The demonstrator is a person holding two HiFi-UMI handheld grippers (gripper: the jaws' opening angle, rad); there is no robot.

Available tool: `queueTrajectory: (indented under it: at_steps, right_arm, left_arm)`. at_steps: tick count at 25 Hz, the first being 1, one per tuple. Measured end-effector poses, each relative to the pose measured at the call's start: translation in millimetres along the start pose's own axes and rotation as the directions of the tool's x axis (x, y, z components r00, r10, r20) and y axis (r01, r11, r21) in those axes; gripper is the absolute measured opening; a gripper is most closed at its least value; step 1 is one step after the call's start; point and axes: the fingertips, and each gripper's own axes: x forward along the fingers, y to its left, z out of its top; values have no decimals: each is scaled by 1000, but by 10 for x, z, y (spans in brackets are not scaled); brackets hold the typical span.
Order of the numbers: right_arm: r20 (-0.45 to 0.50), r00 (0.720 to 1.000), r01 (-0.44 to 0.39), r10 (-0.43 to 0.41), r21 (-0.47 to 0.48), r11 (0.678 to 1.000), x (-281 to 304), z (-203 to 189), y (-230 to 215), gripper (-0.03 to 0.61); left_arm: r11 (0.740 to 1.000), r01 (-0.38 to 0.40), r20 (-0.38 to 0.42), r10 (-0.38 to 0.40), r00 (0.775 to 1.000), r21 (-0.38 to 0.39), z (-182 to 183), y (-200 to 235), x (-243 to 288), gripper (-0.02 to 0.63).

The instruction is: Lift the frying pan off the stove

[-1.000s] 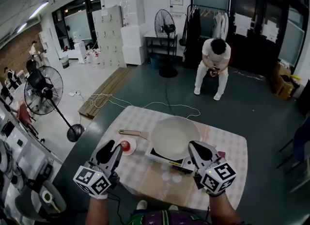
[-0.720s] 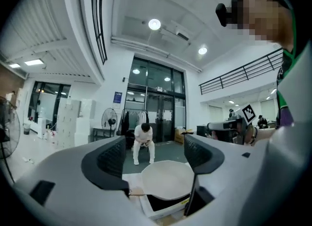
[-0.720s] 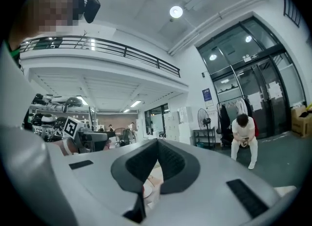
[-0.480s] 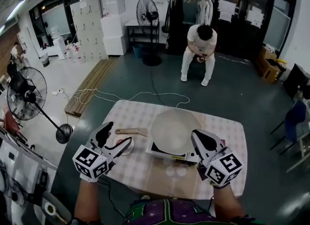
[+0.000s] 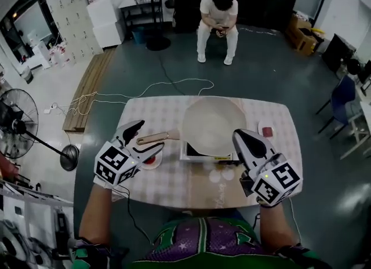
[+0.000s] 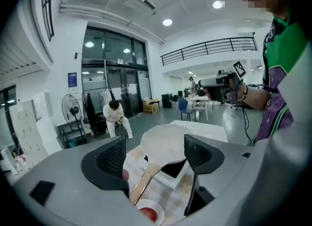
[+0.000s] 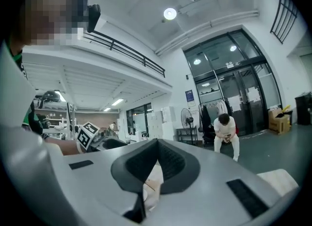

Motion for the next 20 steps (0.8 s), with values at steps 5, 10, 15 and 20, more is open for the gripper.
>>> queueTrajectory:
  at_steps: [5, 10, 15, 20]
  right_arm:
    - [-56, 998, 39, -40, -8, 999, 28, -289, -1, 8]
    - [-66, 997, 41, -40, 16, 999, 159, -268, -253, 8]
    - [-63, 998, 28, -25, 46, 999, 356, -304, -580, 8]
    - [-83, 996, 21, -16, 61, 998, 418, -460, -785, 8]
  left_arm:
    - [994, 92, -136, -84, 987, 58, -475, 36, 397, 377]
    - [983, 146, -252, -113, 961, 113, -696, 88, 819, 377]
    - [970, 227, -385, -180, 905, 82, -967, 158, 1285, 377]
    - [958, 282, -489, -225, 842, 45, -1309, 155, 1595, 377]
